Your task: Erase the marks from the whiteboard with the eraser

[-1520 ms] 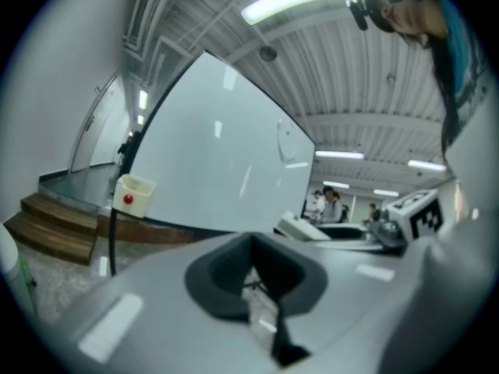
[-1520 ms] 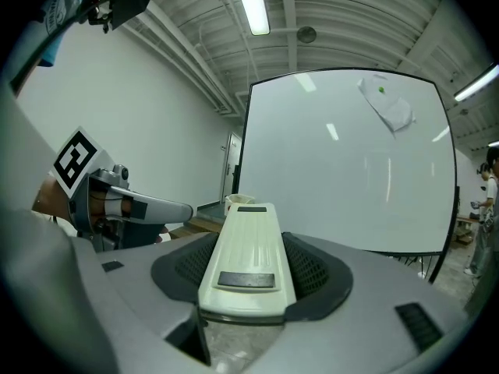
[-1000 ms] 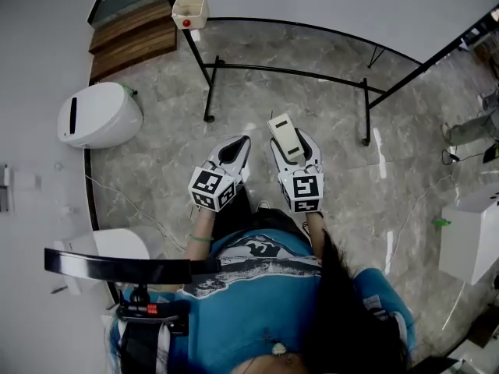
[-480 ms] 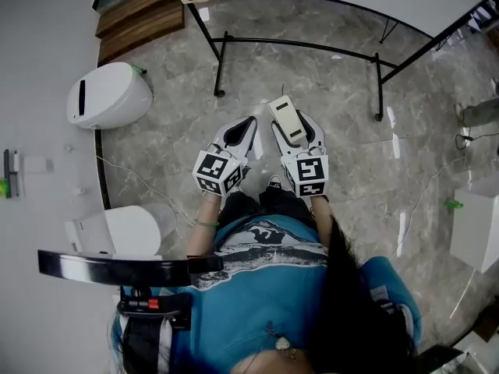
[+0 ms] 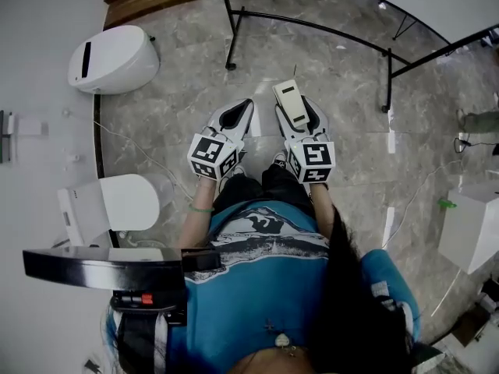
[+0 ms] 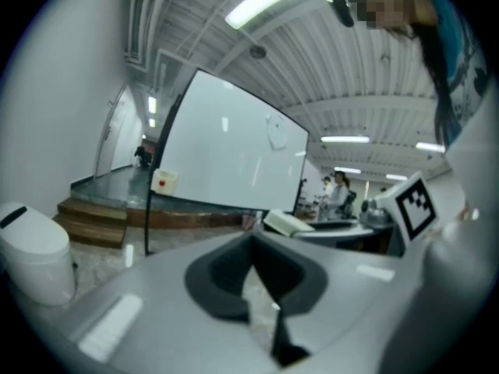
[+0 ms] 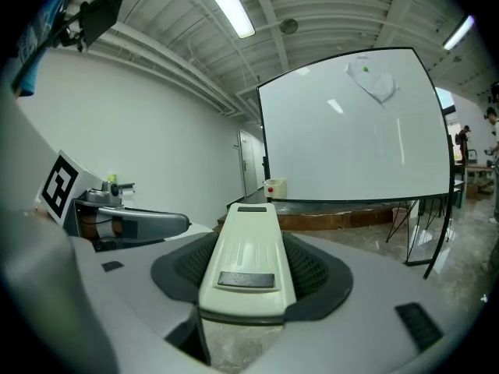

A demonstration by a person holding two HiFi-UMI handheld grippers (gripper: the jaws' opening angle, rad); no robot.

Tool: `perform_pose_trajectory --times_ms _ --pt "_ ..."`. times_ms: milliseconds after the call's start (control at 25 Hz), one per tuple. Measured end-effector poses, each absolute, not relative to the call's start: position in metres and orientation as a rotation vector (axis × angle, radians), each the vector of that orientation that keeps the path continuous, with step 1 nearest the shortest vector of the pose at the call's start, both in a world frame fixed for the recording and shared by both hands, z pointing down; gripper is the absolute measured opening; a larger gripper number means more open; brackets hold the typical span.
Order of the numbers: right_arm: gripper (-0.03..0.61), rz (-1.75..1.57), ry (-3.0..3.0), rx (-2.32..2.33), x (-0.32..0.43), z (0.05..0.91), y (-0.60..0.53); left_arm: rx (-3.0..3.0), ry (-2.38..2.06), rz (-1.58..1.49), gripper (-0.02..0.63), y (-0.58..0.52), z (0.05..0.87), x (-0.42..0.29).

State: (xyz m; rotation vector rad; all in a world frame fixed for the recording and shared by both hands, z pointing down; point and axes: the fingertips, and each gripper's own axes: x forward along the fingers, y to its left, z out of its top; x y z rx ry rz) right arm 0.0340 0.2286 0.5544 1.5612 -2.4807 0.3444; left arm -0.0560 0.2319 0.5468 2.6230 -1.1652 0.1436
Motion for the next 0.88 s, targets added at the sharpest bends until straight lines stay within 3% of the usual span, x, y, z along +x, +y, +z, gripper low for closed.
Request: perform_pose_trajectory --times_ms 400,880 --pt "0.264 0.458 -2.492 1.616 -0.046 0.560 0.276 2.635 -1.136 0.107 0.005 0.270 0.550 -0.138" --pt "0.264 0.342 -2.433 1.642 -0.063 0.548 0.299 2.684 -1.069 0.057 0.005 0.283 0.541 -0.149"
